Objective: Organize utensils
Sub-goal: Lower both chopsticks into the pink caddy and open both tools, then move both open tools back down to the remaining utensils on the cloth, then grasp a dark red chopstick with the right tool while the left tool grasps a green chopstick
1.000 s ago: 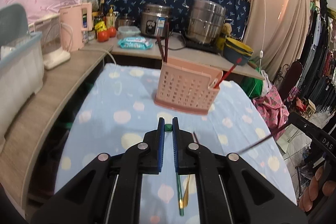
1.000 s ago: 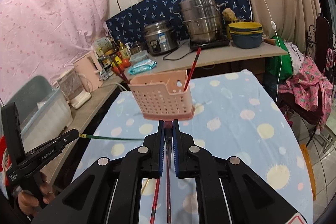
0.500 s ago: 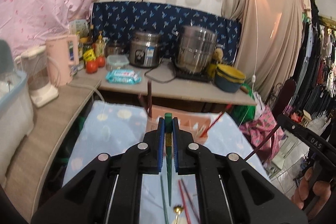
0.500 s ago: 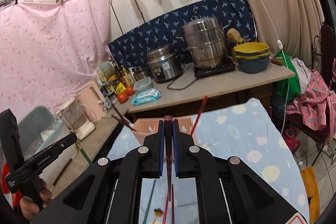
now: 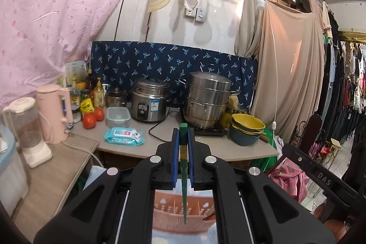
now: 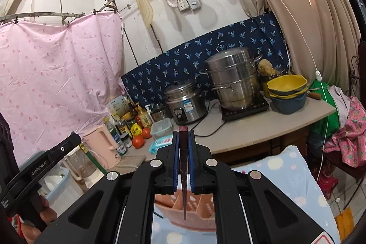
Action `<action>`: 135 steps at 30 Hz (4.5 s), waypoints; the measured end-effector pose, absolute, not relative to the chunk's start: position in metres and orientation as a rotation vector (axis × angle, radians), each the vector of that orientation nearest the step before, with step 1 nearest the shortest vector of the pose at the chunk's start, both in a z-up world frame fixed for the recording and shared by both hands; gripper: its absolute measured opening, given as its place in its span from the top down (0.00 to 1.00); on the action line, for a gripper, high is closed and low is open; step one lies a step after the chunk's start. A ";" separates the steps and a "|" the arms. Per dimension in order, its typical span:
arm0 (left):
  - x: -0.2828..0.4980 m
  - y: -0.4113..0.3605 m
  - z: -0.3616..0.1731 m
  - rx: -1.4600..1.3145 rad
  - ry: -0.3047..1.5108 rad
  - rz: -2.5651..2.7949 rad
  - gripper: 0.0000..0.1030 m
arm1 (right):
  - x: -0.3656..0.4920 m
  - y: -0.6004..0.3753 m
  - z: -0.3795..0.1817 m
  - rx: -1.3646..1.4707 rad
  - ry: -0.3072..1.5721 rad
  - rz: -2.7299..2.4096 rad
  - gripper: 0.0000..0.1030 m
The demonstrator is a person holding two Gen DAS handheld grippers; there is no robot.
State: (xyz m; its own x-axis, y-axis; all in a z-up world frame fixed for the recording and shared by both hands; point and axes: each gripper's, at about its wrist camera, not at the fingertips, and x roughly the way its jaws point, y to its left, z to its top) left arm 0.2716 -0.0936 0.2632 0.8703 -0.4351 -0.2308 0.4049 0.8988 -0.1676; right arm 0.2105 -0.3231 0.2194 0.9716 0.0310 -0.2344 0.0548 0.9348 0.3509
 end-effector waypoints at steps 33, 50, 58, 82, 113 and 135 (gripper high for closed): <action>0.328 -0.100 0.193 -0.123 0.389 -0.369 0.55 | 0.279 -0.320 0.143 0.358 0.406 -0.052 0.77; 0.275 -0.074 0.176 -0.097 0.446 -0.350 0.55 | 0.220 -0.300 0.125 0.321 0.458 -0.052 0.76; 0.232 -0.062 0.139 -0.060 0.534 -0.332 0.55 | 0.177 -0.283 0.093 0.297 0.532 -0.046 0.76; 0.122 -0.030 -0.019 -0.018 0.924 -0.278 0.55 | 0.052 -0.237 -0.050 0.256 0.868 -0.048 0.76; 0.085 -0.062 -0.055 0.086 0.999 -0.363 0.55 | 0.042 -0.214 -0.083 0.206 0.944 -0.018 0.86; 0.099 -0.046 -0.058 0.042 0.987 -0.348 0.89 | 0.043 -0.214 -0.084 0.201 0.943 -0.020 0.87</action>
State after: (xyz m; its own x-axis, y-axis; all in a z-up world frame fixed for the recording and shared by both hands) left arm 0.0985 -0.0459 -0.0577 0.5006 -0.2684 -0.8230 0.3065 0.9441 -0.1215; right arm 0.0428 -0.2142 -0.0837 0.5889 0.0706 -0.8051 0.1047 0.9811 0.1626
